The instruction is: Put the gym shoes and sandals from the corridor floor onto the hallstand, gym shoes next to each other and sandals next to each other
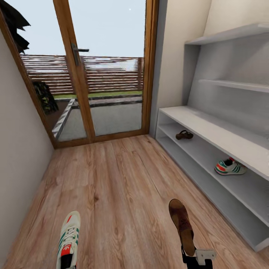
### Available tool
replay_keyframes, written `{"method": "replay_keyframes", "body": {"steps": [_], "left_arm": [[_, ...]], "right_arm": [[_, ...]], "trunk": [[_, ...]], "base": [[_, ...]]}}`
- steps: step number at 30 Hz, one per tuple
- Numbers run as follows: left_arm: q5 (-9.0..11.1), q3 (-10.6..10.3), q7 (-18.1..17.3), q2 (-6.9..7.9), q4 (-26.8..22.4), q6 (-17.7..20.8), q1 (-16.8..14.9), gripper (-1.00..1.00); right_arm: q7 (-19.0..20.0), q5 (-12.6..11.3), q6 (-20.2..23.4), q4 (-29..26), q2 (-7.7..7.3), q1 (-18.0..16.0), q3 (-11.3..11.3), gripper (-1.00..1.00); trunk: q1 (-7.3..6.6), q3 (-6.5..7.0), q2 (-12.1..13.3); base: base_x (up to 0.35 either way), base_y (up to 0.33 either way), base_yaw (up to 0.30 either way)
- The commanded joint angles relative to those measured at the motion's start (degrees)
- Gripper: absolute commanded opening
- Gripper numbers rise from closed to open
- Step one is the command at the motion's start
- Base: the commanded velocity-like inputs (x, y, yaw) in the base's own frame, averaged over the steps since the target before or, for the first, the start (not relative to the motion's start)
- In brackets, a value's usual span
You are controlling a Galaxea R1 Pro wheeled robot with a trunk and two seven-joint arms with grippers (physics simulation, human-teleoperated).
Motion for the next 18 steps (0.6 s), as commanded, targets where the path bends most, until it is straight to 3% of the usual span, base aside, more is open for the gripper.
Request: {"method": "replay_keyframes", "body": {"steps": [1,18], "left_arm": [[-0.2,0.5,-0.4,-0.05,0.0,-0.1,0.0,-1.0],[-0.2,0.5,-0.4,-0.05,0.0,-0.1,0.0,-1.0]], "right_arm": [[-0.3,-0.1,-0.1,0.1,0.0,-0.1,0.3,-1.0],[-0.3,-0.1,-0.1,0.1,0.0,-0.1,0.3,-1.0]], "trunk": [[0.02,-0.05,0.0],[0.02,-0.05,0.0]], "base": [[0.307,0.164,-0.262],[0.285,0.202,-0.263]]}}
